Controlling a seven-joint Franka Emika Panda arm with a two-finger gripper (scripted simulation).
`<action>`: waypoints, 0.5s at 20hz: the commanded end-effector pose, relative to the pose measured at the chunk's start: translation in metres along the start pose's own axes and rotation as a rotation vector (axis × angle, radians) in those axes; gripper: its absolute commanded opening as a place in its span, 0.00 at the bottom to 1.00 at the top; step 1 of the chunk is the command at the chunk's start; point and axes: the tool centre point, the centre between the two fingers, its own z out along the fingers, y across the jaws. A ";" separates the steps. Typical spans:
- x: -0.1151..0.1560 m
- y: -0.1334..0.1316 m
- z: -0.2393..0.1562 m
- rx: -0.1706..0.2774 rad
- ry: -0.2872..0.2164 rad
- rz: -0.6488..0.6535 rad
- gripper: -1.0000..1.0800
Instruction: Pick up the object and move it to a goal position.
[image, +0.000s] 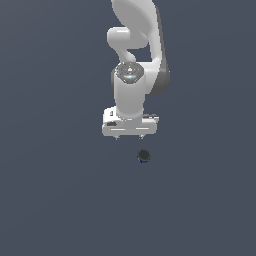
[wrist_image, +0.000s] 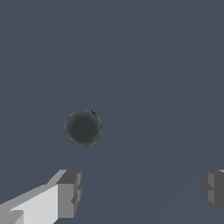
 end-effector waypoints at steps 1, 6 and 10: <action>0.000 -0.001 -0.001 0.004 -0.001 -0.004 0.96; 0.002 -0.005 0.005 0.001 0.000 -0.001 0.96; 0.006 -0.016 0.020 0.000 0.002 0.002 0.96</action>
